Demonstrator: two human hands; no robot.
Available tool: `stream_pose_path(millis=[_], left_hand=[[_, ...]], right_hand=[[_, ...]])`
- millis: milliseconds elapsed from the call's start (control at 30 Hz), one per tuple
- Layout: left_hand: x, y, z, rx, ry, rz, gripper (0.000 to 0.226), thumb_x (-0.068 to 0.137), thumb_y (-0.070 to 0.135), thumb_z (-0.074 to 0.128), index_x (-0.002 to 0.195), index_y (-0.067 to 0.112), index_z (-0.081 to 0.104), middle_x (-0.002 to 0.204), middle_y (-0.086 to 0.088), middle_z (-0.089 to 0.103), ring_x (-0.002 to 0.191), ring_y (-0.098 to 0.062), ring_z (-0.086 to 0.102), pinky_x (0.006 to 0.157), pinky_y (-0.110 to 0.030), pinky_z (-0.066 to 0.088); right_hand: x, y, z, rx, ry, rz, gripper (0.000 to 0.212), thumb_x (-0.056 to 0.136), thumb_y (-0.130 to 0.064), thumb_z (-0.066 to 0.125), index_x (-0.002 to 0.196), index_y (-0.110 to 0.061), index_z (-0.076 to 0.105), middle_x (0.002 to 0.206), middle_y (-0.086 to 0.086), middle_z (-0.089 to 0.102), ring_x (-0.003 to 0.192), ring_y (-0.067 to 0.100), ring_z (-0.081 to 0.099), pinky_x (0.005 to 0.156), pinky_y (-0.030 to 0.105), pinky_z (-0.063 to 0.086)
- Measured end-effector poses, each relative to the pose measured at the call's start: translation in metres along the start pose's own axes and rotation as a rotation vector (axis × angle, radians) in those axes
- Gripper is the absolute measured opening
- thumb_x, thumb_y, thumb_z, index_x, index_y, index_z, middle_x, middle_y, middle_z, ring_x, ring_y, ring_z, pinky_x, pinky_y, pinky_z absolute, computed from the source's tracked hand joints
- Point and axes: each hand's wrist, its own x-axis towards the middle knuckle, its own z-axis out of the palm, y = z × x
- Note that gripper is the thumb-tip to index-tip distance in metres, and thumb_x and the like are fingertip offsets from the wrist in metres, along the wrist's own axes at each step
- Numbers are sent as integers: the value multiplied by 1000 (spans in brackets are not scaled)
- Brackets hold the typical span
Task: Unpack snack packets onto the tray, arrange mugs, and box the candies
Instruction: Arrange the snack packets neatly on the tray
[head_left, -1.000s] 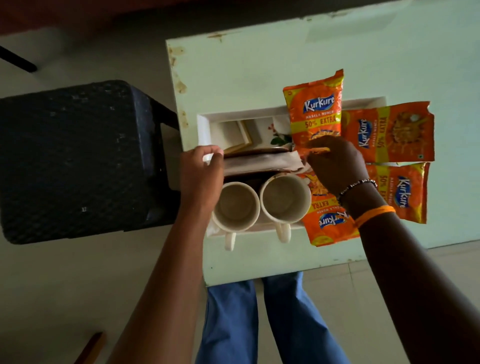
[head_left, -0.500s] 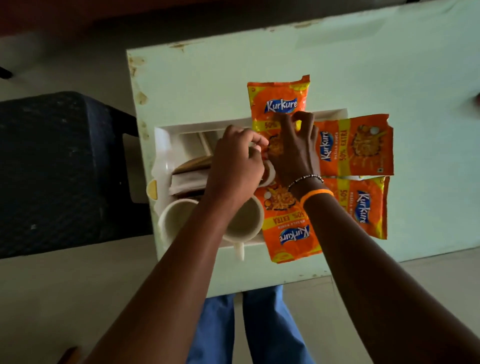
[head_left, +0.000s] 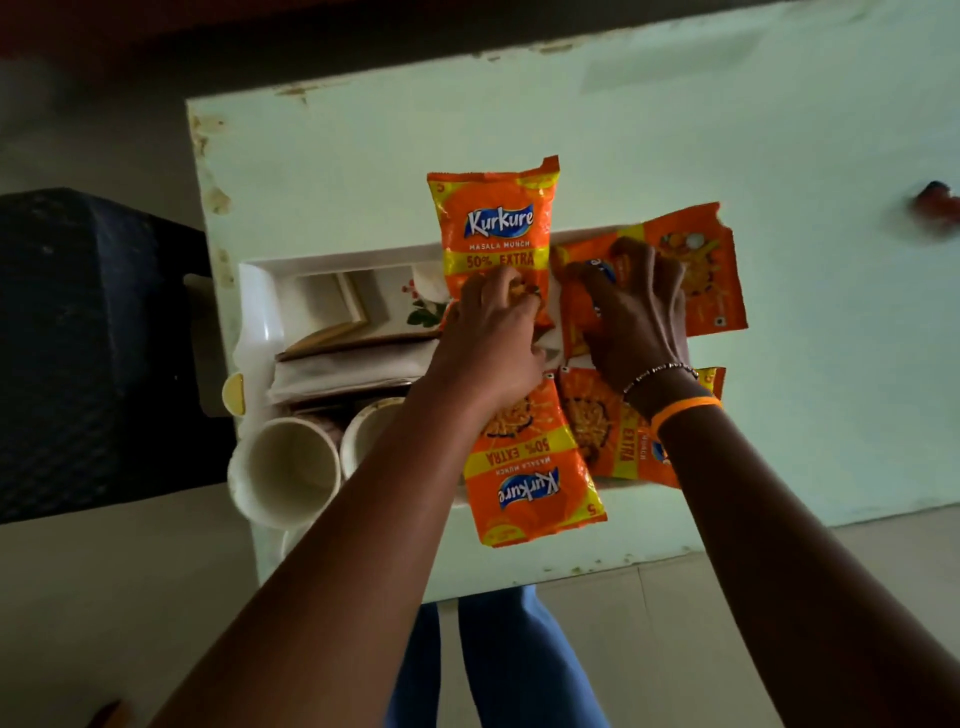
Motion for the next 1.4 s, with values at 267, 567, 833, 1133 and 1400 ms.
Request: stream_pose_path(millis=[267,567,833,1133,1400], left_hand=[[-43,26,28,-257,211,-36,51,86,14,56,133,22,38,145,-3,31,134,-21,29,104,-36,39],[-85,31,99,-37,-38,-63,98,83,27,59,144,24,-17,155,-6,-24,140,-34,-27,116,-52,-11],[-83,15,96,55,-80,63,99,81,23,61,145,20,-15,156,-7,-22,140,-35,-26,116,-56,-3],[-126,9,91,-216,328,152,42,78,13,58,119,17,49,130,-7,47,127,-26,37,103,-38,39],[-205,-59,122,-979,342,-493,22,85,-1,52,86,21,55,88,-1,61,71,-18,57,62,-21,48]], right_hand=[[-45,0,-14,79,45,-7,48,74,-19,69,120,-17,54,133,18,45,115,42,39,89,50,43],[-110,10,16,-51,-103,-80,51,84,-28,57,133,-31,42,146,10,39,139,43,21,113,60,7],[-93,22,6,-125,-129,-133,54,83,-18,59,132,-31,42,151,7,31,143,40,4,112,60,-6],[-142,-8,-1,110,176,74,40,83,-29,43,113,-7,56,122,21,54,114,39,42,93,51,38],[-189,-9,36,766,290,675,30,85,-2,55,113,-1,46,112,25,50,85,33,52,71,37,44]])
